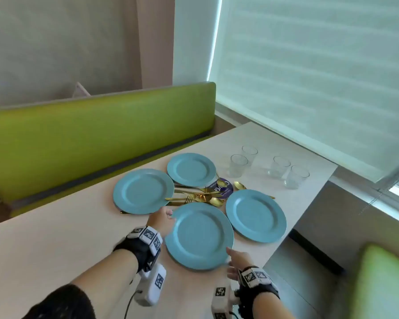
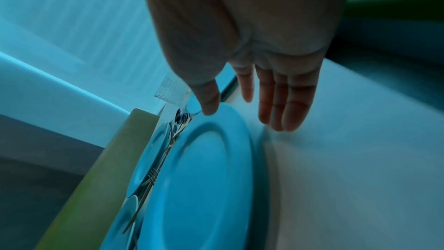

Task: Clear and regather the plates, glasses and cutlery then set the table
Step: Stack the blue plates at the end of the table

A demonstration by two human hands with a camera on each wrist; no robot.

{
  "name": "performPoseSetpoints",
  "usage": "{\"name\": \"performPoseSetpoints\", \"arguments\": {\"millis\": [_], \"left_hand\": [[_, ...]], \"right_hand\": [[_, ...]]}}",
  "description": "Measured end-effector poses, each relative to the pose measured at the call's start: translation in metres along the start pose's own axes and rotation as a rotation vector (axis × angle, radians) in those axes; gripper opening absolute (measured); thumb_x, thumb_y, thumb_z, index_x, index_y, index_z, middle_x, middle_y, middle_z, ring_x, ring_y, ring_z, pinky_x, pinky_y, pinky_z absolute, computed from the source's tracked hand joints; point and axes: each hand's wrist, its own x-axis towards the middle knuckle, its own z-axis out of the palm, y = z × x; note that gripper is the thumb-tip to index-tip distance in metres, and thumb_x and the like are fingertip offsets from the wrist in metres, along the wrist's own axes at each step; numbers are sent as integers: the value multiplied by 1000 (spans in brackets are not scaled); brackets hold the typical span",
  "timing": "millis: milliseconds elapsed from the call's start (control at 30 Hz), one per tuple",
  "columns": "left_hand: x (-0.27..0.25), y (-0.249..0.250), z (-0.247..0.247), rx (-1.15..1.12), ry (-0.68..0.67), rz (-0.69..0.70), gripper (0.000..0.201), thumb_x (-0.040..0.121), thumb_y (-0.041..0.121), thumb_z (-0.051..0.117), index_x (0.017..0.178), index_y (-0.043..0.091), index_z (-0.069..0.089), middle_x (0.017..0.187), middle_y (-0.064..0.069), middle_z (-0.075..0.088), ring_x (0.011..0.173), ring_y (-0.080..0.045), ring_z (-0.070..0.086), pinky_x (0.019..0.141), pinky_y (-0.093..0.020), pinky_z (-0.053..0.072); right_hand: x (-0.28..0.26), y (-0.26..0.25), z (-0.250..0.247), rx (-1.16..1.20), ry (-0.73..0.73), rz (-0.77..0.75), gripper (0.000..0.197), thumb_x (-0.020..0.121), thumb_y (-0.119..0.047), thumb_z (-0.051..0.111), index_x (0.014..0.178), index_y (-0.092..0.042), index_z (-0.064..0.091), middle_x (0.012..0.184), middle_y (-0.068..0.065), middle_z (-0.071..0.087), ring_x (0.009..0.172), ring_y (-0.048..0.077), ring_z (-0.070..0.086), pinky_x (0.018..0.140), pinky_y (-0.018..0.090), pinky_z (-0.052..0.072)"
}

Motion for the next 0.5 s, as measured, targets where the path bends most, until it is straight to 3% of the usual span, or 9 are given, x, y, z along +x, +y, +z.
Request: {"name": "performPoseSetpoints", "arguments": {"millis": [67, 100, 167, 233, 333, 367, 467, 500], "left_hand": [[9, -7, -4, -19, 7, -27, 32, 89, 18, 58, 118, 5, 57, 122, -10, 62, 116, -25, 56, 96, -26, 41], [12, -11, -4, -31, 2, -46, 32, 88, 20, 60, 116, 5, 57, 121, -10, 62, 115, -26, 57, 96, -27, 42], [21, -17, -4, -69, -8, -76, 30, 87, 21, 62, 113, 6, 58, 119, -11, 63, 111, -28, 60, 95, -30, 46], [27, -22, -2, -93, -20, -85, 31, 86, 20, 62, 112, 6, 58, 119, -12, 63, 108, -31, 62, 94, -36, 51], [32, -23, -1, -71, -13, -76, 31, 85, 20, 63, 113, 5, 58, 117, -13, 64, 107, -33, 63, 92, -36, 52], [31, -21, 0, -59, -15, -71, 29, 85, 20, 62, 110, 5, 58, 114, -13, 65, 106, -33, 63, 90, -35, 51], [29, -13, 2, 12, -4, -48, 14, 88, 22, 59, 87, 9, 57, 96, -12, 62, 97, -32, 61, 82, -30, 45], [30, -10, 3, 28, -3, -51, 21, 89, 25, 57, 79, 7, 55, 91, -14, 61, 94, -34, 60, 79, -30, 43]], "right_hand": [[22, 2, 12, 49, 13, 7, 30, 91, -31, 58, 80, -3, 56, 66, 14, 55, 46, 22, 55, 48, 29, 47], [30, 4, 17, 45, 26, 5, 32, 90, -33, 58, 84, -2, 58, 74, 17, 62, 55, 27, 63, 52, 34, 54], [71, 20, 24, 33, 61, -19, 38, 87, -38, 57, 97, -1, 61, 96, 23, 68, 83, 38, 68, 73, 50, 58], [76, 22, 27, 91, 80, -20, 42, 84, -37, 52, 96, 2, 61, 96, 25, 67, 85, 40, 66, 78, 56, 55], [7, -9, 28, 188, 76, -4, 29, 96, -19, 40, 79, 1, 53, 72, 18, 55, 60, 27, 54, 57, 38, 51], [-1, -15, 25, 199, 60, -7, 30, 98, -15, 36, 75, -1, 50, 68, 15, 51, 57, 24, 49, 55, 34, 47], [-16, -32, 14, 201, 40, -60, 30, 101, -17, 34, 78, -6, 50, 73, 14, 52, 61, 26, 51, 57, 37, 49], [-15, -37, 9, 197, 46, -78, 28, 101, -18, 34, 82, -6, 51, 77, 15, 55, 63, 27, 54, 59, 40, 51]]}}
